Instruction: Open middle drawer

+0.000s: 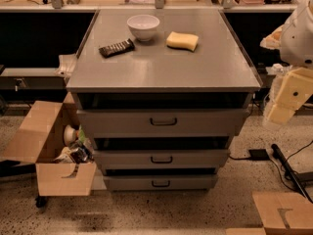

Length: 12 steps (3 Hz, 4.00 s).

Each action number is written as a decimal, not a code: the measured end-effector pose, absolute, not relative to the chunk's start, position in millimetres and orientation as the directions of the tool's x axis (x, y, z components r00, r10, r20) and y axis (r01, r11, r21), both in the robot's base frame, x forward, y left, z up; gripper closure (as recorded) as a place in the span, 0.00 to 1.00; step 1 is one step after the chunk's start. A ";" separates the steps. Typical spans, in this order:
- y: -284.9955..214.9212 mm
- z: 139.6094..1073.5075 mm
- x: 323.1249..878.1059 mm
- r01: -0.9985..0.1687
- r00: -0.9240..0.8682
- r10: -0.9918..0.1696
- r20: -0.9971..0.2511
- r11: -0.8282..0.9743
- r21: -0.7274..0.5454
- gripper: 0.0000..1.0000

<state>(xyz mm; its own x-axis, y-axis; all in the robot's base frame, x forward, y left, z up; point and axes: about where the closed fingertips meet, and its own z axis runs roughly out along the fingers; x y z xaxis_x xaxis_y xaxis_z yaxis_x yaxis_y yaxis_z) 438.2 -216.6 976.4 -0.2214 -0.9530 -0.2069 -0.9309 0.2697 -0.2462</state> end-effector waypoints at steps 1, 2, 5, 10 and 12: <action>-215.2 974.2 438.6 -0.932 -0.213 -0.954 -0.210 0.263 -0.249 0.00; -205.6 942.0 437.8 -0.954 -0.147 -0.967 -0.206 0.194 -0.228 0.00; -174.5 794.9 408.9 -0.995 -0.044 -0.976 -0.212 0.062 -0.076 0.00; -184.1 505.3 464.2 -0.998 0.039 -0.933 -0.357 -0.056 0.036 0.00; -180.9 496.8 484.4 -0.996 0.082 -0.929 -0.361 -0.083 -0.011 0.00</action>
Offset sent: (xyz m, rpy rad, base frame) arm -0.0037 0.0219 -0.0979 -0.0093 0.0925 0.2000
